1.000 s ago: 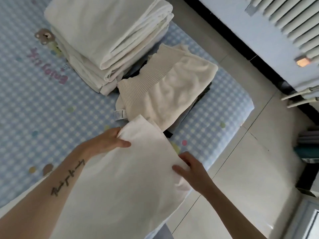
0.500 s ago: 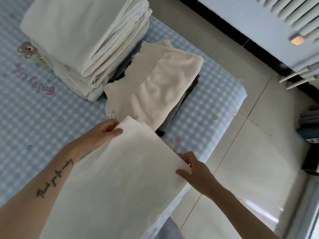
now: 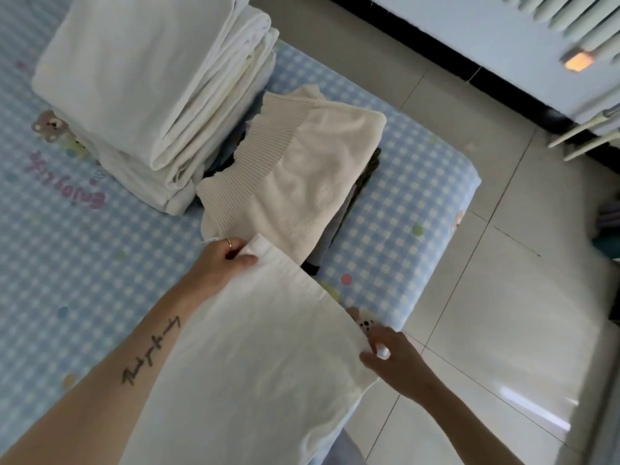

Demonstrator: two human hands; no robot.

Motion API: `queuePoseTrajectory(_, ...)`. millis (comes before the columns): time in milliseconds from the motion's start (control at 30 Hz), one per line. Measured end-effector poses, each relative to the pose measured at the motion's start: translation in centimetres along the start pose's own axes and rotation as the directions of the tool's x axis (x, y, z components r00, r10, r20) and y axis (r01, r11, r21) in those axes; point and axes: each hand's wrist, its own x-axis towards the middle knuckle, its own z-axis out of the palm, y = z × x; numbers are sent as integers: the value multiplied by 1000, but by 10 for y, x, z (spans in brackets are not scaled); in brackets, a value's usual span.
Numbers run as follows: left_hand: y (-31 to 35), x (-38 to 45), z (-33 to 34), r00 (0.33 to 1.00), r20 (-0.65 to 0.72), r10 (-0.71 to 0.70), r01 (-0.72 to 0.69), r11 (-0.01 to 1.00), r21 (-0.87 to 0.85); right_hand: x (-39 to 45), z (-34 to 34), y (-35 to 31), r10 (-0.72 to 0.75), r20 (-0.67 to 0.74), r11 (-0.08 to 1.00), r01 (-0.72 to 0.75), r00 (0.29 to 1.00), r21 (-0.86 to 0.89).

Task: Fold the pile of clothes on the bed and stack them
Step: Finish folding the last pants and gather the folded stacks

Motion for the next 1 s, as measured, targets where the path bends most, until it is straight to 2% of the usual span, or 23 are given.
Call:
queuePoseTrajectory(100,4,0,-11,998,-43,-54,51,995,-83,-1,-10,-2,13,12,996,-14,1000,86)
queuePoseTrajectory(167,5,2,-25,995,-61,-73,61,982,-181,-4,-20,0,-21,61,975,7,998,224)
queuePoseTrajectory(233,5,7,-29,995,-61,-73,62,983,-171,-3,-22,0,-42,100,935,3,994,355)
queuePoseTrajectory(267,4,11,-25,994,-77,-76,66,990,-124,1,-19,0,-32,78,935,2,996,354)
queuePoseTrajectory(333,4,17,-7,986,-160,-55,61,998,34,11,-7,-1,1,-34,977,6,999,212)
queuePoseTrajectory(367,5,16,5,975,-223,2,35,986,163,12,-1,-3,8,-110,992,5,994,123)
queuePoseTrajectory(433,-3,0,22,899,-408,160,-11,939,344,9,10,-10,-25,-292,998,5,956,-67)
queuePoseTrajectory(500,-27,-38,28,770,-592,239,-21,936,351,-1,28,-20,-253,-477,937,91,841,-337)
queuePoseTrajectory(533,-46,-62,34,722,-646,247,-15,939,342,-8,41,-28,-392,-489,886,176,779,-429)
queuePoseTrajectory(567,-75,-94,39,697,-680,227,19,942,334,-16,62,-42,-514,-418,823,295,748,-485)
queuePoseTrajectory(633,-139,-167,48,706,-693,145,135,933,333,-29,116,-68,-691,-141,640,509,709,-575)
queuePoseTrajectory(700,-202,-235,56,741,-671,16,263,913,312,-37,166,-87,-715,124,480,612,688,-629)
queuePoseTrajectory(800,-291,-334,51,695,-696,-183,437,876,206,-51,244,-121,-699,369,273,705,613,-654)
queuePoseTrajectory(867,-339,-391,47,638,-724,-262,539,824,176,-59,287,-135,-660,499,160,754,561,-637)
queuePoseTrajectory(900,-366,-423,44,585,-743,-323,604,786,134,-65,312,-146,-631,553,123,774,544,-621)
queuePoseTrajectory(933,-389,-451,40,518,-746,-417,677,734,59,-71,334,-157,-604,590,101,785,536,-611)
queuePoseTrajectory(1000,-430,-500,23,342,-753,-562,747,649,-145,-87,380,-176,-572,636,62,800,518,-597)
